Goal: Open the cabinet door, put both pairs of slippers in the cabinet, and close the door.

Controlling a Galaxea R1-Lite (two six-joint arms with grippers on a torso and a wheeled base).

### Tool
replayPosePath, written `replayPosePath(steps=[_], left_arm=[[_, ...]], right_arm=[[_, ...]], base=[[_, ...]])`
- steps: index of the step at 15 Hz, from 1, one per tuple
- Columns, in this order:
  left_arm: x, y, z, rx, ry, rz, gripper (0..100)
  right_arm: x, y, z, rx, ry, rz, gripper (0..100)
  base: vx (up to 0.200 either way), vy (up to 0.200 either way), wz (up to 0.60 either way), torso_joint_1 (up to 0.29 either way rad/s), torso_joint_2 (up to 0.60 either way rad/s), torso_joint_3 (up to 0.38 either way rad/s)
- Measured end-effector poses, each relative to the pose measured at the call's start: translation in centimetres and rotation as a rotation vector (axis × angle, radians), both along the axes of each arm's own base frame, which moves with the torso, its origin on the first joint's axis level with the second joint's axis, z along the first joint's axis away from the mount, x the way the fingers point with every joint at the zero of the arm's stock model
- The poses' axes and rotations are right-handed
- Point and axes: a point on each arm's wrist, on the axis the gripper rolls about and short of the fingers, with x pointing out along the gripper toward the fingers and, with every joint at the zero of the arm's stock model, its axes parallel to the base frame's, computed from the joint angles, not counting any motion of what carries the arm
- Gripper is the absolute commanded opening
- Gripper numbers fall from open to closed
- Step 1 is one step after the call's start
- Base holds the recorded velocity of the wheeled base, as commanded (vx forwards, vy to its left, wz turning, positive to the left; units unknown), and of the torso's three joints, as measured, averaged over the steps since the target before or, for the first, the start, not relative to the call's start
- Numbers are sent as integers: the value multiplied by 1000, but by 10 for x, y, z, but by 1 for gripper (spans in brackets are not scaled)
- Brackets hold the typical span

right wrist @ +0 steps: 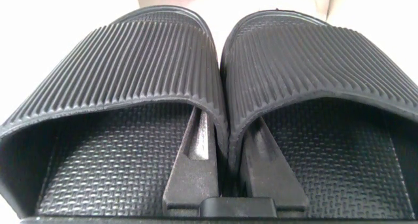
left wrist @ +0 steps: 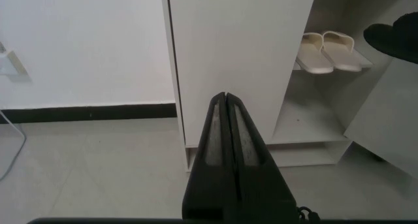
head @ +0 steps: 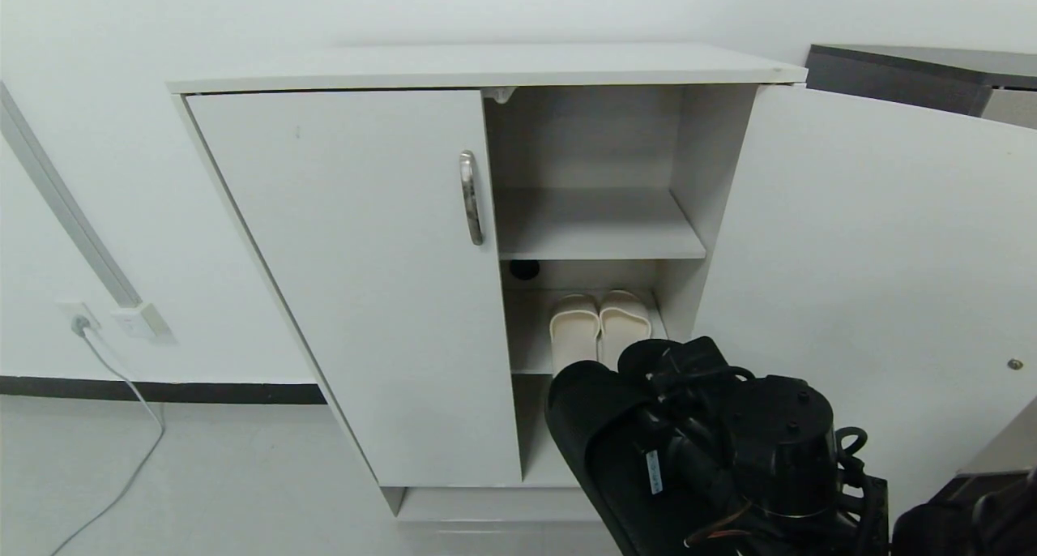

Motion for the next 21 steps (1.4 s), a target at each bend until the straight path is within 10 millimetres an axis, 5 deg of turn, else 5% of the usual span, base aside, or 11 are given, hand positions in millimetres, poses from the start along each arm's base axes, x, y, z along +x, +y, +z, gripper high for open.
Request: replayPosePath(steps=[5, 11, 15, 21], left_arm=[[0, 0, 0, 2, 0, -2, 0], [0, 0, 0, 3, 1, -2, 0], [0, 0, 0, 3, 0, -1, 0], [0, 0, 0, 2, 0, -1, 0]], right_arm=[[0, 26, 14, -8, -68, -80, 0], [12, 72, 76, -2, -48, -250, 0], [6, 72, 116, 92, -27, -291, 0], [15, 65, 123, 111, -34, -328, 0]], base=[[0, 0, 0, 0, 0, 0], [0, 0, 0, 0, 0, 0], [0, 0, 0, 0, 0, 0], [0, 0, 0, 0, 0, 0]])
